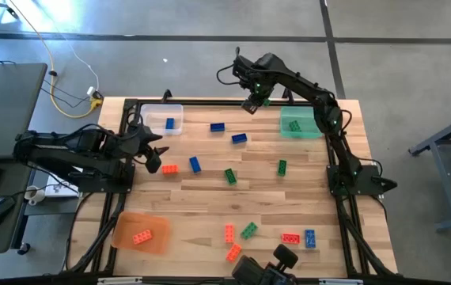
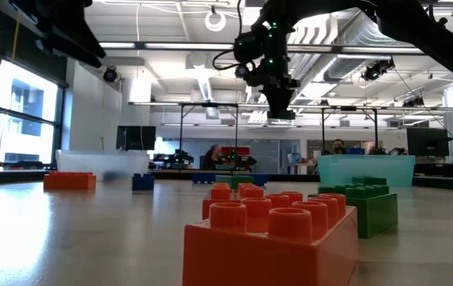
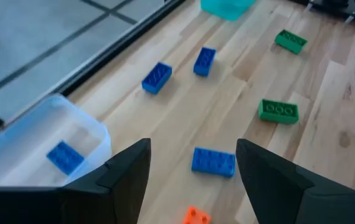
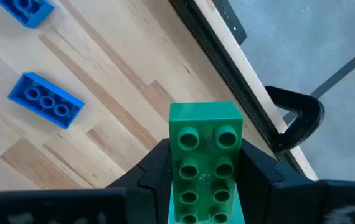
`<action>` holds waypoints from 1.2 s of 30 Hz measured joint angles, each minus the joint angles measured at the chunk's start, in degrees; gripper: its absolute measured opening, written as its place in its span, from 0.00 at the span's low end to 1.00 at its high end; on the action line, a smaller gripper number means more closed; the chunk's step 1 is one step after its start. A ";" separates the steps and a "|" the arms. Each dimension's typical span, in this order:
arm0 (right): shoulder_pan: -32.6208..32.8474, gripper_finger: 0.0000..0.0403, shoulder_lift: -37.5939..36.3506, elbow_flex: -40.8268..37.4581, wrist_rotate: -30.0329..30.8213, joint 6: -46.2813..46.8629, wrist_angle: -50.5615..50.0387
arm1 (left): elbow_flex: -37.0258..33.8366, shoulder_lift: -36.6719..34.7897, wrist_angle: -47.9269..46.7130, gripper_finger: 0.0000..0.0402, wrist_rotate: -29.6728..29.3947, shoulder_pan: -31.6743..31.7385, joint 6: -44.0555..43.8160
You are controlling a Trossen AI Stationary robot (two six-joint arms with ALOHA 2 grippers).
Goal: Sort & place blocks by color
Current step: Put the green game piece into the green bin
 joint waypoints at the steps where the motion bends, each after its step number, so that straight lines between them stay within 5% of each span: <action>1: -0.07 0.27 -0.25 0.00 0.01 -0.02 -0.03 | 0.00 0.18 0.94 0.56 0.31 0.78 1.37; 11: -1.01 0.27 -4.68 -6.36 1.67 1.34 -0.03 | 0.02 3.41 5.93 0.56 7.18 7.90 8.03; 16: -1.64 0.27 -11.39 -18.70 4.38 4.00 1.91 | 0.02 5.09 6.33 0.56 9.61 10.41 9.05; 25: -5.59 0.27 -26.94 -44.79 -0.97 8.92 21.29 | 0.02 9.26 7.81 0.56 13.35 13.93 6.57; 36: -9.68 0.27 -35.14 -66.64 -1.37 10.08 35.23 | 0.02 15.17 14.50 0.56 16.71 15.21 -8.65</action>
